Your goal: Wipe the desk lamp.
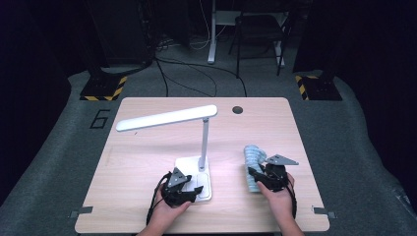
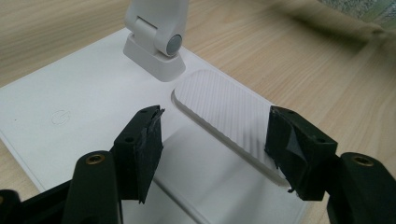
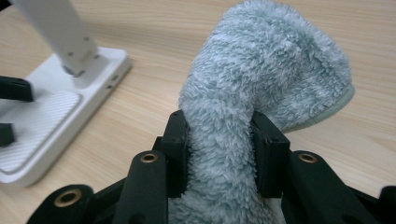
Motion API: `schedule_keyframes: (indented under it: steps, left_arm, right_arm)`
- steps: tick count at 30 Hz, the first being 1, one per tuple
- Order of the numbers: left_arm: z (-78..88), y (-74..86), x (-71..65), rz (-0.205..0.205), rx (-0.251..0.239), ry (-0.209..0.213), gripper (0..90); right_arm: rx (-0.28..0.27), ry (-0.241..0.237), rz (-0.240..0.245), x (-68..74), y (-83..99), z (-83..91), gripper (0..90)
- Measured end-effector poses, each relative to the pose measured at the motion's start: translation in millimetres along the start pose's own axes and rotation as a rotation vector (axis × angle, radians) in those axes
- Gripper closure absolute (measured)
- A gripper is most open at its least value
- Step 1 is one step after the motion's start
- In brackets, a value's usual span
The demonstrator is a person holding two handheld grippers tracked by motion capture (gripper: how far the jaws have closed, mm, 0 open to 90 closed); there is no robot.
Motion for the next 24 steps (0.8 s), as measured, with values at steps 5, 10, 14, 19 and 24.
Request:
schedule_keyframes:
  steps: [5,10,14,19,24]
  left_arm:
    - [0.9,0.6,1.8,-0.027,0.014,-0.004,36.0]
    - [0.3,0.0,0.9,-0.011,-0.001,-0.004,36.0]
    - [0.9,0.8,1.7,-0.025,0.01,-0.003,36.0]
    - [1.0,0.9,1.5,-0.022,0.015,-0.002,36.0]
    - [0.8,1.0,0.8,-0.014,0.013,0.002,36.0]
  right_arm:
    - [-0.011,0.05,-0.047,-23.7,11.8,6.9,62.9]
    - [0.003,0.067,-0.086,-37.0,19.8,5.4,62.8]
    - [0.023,0.074,-0.091,-40.3,23.8,0.2,62.6]
    - [0.069,0.074,-0.08,-41.5,31.5,-8.4,61.7]
    - [0.077,0.089,-0.058,-42.2,32.7,-10.9,58.9]
Point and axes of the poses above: each handheld gripper's, and its own axes: z roughly backward along the jaws, y roughly out of its underside, x roughly to its left, the point moved 8 cm from there along -z, roughly forward along the jaws, and after that the axes turned 7 degrees about x, right-handed, at the moved point
